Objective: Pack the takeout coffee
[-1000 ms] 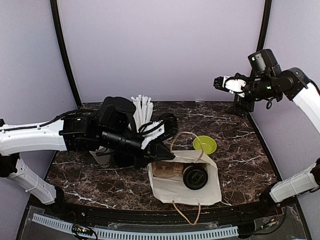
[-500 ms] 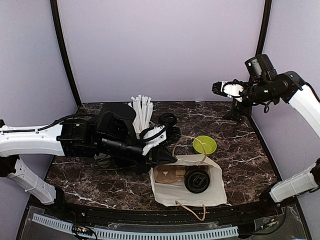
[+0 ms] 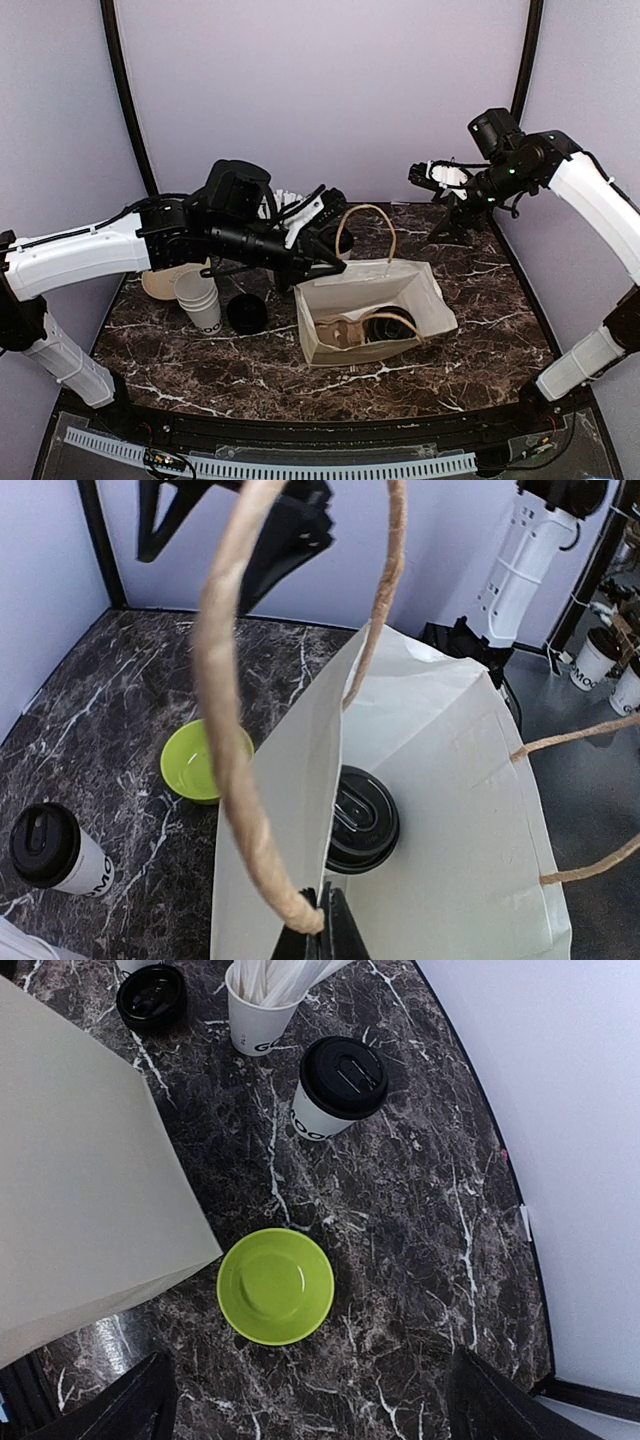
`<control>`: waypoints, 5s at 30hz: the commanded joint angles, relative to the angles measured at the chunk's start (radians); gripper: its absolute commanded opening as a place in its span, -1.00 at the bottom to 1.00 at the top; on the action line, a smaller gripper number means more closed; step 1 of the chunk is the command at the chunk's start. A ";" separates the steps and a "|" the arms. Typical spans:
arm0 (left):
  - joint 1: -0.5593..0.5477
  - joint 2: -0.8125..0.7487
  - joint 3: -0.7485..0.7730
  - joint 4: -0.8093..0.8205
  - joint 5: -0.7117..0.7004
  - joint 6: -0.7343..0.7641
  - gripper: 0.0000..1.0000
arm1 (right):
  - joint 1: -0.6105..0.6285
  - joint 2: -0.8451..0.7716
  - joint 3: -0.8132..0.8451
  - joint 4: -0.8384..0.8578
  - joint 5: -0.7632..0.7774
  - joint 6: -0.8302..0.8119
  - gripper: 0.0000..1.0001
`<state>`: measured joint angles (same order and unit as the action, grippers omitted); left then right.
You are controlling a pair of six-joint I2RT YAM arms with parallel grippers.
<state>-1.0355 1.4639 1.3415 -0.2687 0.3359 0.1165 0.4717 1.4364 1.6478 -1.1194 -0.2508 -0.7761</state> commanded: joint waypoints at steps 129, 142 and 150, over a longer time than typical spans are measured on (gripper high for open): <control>0.184 0.274 0.636 -0.412 -0.103 0.043 0.43 | -0.427 0.156 0.074 -0.165 -0.422 -0.060 0.89; 0.336 0.690 1.124 -0.503 -0.100 0.051 0.53 | -0.427 0.206 0.086 -0.191 -0.439 -0.049 0.88; 0.333 0.777 1.123 -0.431 -0.102 0.054 0.71 | -0.427 0.204 0.059 -0.201 -0.456 -0.045 0.89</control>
<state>-0.6926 2.2593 2.4519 -0.7345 0.2295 0.1478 0.0502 1.6371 1.7199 -1.3025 -0.6807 -0.8284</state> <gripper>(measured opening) 0.827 0.943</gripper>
